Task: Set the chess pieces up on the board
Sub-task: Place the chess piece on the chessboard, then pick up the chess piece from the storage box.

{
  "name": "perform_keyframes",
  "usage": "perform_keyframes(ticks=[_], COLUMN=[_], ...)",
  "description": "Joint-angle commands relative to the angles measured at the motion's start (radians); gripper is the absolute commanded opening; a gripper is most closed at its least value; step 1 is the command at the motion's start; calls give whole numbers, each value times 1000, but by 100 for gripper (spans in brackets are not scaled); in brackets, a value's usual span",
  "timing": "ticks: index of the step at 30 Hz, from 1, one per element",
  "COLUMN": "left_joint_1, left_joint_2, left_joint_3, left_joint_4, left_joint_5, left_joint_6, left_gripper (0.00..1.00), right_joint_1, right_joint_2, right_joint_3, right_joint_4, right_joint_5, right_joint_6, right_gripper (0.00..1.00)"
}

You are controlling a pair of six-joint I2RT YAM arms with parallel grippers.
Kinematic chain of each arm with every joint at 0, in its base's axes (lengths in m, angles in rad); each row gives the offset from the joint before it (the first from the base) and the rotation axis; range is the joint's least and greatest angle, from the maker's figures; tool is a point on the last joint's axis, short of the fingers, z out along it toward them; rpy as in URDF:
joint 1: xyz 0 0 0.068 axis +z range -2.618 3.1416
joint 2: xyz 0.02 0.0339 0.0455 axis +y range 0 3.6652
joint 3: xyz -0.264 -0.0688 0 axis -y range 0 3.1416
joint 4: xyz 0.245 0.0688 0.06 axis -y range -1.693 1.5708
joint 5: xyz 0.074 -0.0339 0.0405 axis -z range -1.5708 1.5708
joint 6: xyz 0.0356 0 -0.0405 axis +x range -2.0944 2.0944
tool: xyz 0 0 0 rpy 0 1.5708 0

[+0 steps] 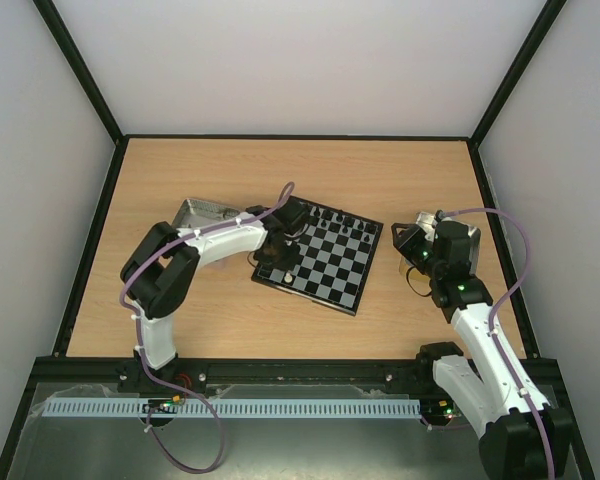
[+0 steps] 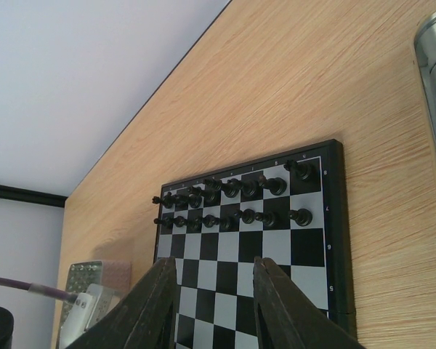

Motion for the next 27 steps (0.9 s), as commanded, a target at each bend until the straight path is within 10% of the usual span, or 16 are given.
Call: perform_keyframes(ticks=[1, 12, 27], left_joint_1=[-1, 81, 606], left_joint_2=[-5, -134, -281], left_joint_3=[54, 77, -150], left_joint_4=[-44, -44, 160], left_joint_5=[-16, -99, -134], left_joint_6=[11, -10, -175], left_gripper=[25, 37, 42], right_joint_1=[4, 5, 6], right_joint_2=[-15, -20, -21], right_joint_3=[-12, -13, -27], right_joint_4=[13, 10, 20], right_joint_5=[4, 3, -3], right_joint_6=[5, 6, 10], right_gripper=[29, 30, 30])
